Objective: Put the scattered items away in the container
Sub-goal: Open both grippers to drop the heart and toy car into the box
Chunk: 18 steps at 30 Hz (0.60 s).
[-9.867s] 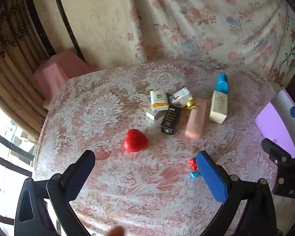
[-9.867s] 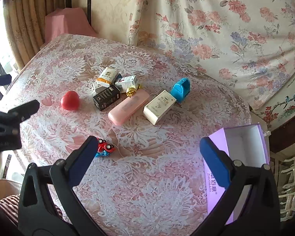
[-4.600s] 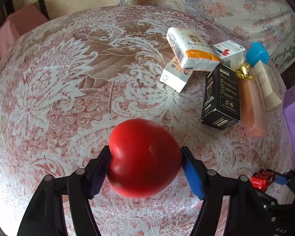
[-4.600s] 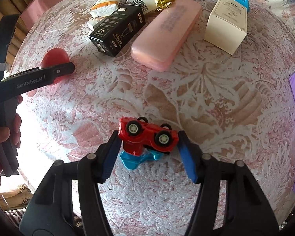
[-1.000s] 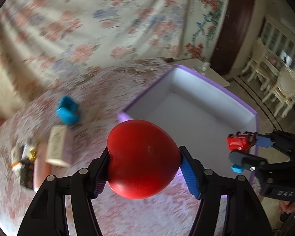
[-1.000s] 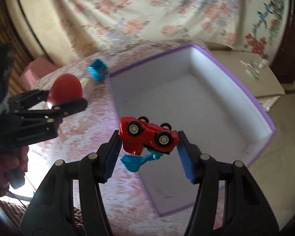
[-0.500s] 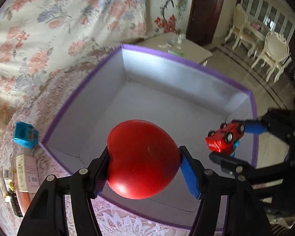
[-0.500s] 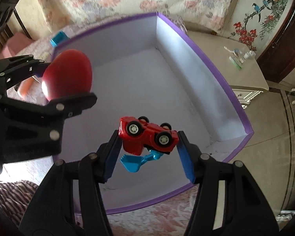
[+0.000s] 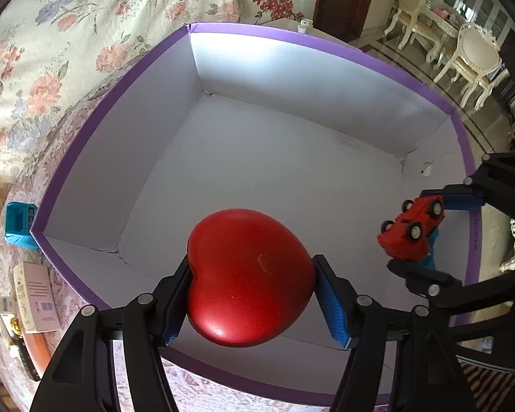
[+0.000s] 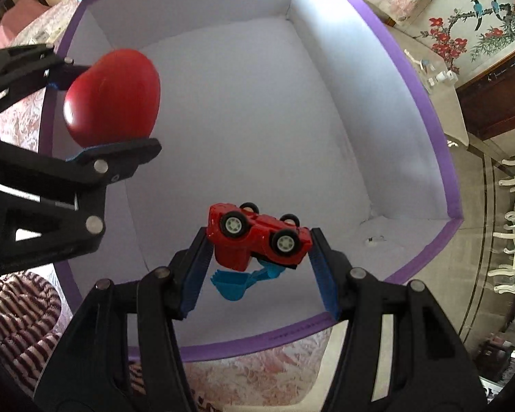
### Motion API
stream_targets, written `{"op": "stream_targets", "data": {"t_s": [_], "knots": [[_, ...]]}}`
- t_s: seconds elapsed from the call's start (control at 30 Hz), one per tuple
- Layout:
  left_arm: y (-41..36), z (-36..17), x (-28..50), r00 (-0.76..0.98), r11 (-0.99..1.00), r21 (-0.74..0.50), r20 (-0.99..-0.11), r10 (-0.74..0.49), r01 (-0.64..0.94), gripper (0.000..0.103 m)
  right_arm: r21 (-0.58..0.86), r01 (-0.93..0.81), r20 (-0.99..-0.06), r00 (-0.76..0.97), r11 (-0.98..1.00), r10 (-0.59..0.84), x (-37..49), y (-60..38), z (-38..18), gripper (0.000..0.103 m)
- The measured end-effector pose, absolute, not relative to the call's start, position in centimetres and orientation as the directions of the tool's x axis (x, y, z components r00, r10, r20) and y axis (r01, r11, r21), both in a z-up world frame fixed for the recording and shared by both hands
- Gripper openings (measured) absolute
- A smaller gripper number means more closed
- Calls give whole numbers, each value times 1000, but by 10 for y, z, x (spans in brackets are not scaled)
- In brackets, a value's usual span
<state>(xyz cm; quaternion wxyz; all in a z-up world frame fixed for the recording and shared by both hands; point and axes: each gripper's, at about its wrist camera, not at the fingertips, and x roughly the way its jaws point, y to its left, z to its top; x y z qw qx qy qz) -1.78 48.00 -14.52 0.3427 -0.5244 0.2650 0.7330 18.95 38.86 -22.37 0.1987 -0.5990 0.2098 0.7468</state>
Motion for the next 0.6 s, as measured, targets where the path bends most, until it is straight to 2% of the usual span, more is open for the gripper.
{"op": "stream_targets", "data": {"t_s": [0.47, 0.6], "knots": [[424, -138, -3, -204, -602, 38, -956, 210, -797, 66, 281, -499, -954, -237, -820, -183, 209, 295, -212, 60], [406, -136, 7, -173, -617, 9, -963, 206, -787, 66, 282, -500, -954, -237, -819, -184, 215, 285, -208, 60]]}}
